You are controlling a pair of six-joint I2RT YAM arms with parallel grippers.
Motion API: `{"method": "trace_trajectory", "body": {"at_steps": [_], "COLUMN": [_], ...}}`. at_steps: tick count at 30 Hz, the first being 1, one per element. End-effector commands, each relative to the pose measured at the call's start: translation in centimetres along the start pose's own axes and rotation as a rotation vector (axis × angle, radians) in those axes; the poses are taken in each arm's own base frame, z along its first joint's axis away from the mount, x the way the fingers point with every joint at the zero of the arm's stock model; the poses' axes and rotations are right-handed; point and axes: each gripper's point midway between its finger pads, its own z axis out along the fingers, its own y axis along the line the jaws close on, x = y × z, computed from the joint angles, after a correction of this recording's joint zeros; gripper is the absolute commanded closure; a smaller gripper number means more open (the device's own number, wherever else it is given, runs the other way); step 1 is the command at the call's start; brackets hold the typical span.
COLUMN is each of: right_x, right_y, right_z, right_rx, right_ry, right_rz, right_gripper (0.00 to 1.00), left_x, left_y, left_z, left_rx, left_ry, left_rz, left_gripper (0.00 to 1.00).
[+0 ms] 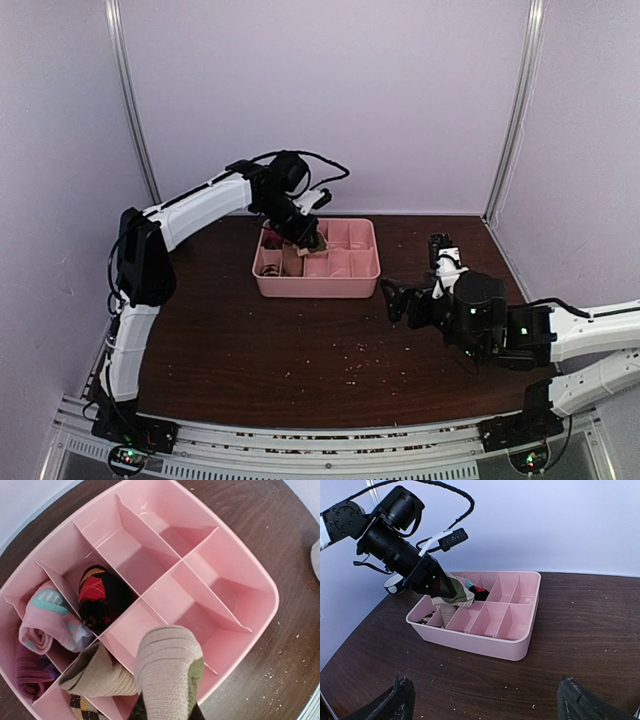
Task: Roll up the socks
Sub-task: Place the sock in the storage box.
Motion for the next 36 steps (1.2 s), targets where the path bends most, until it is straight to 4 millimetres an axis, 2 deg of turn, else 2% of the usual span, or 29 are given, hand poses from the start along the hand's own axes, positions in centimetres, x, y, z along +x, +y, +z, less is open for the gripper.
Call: {"method": "trace_trajectory", "body": {"at_steps": [1,6,13,18,22,30,33,35,36], "right_x": [0.0,0.6,0.6,0.9,0.8,0.8,0.6,0.5,0.5], "right_y": [-1.2,-1.7,-2.0,-2.1,-2.0,-1.4,-1.3,-1.3,-1.3], "right_z": [-0.2,-0.5,-1.1,-1.1,-1.1,-1.0,-1.0,-1.1,-1.1], "right_rx": [0.048,0.048,0.035,0.036,0.033,0.007,0.003,0.002,0.002], "right_ry": [-0.003,0.005,0.006,0.011,0.012,0.018,0.021,0.024,0.025], "right_rz": [0.008,0.027,0.064,0.068,0.061,0.055,0.054,0.051,0.051], "right_gripper": [0.0,0.0,0.0,0.0,0.0,0.0,0.0,0.0,0.0], "left_x": [0.3,0.8,1.5,1.8,1.9,0.1,-0.6,-1.0,-1.3], "left_y": [1.0,0.7,2.1,1.8,2.1,1.6,1.1,0.8,0.7], "left_z": [3.4,5.1,6.7,7.2,7.1,4.2,3.1,2.2,1.8], "left_rx": [-0.056,-0.069,-0.153,-0.159,-0.179,-0.184,-0.162,-0.159,-0.156], "left_ry": [0.013,0.032,0.055,0.065,0.073,0.019,-0.002,-0.018,-0.027], "left_rz": [-0.023,-0.015,-0.027,-0.018,0.009,0.044,0.047,0.046,0.047], "left_gripper": [1.0,1.0,1.0,1.0,0.85,0.7,0.46,0.37,0.36]}}
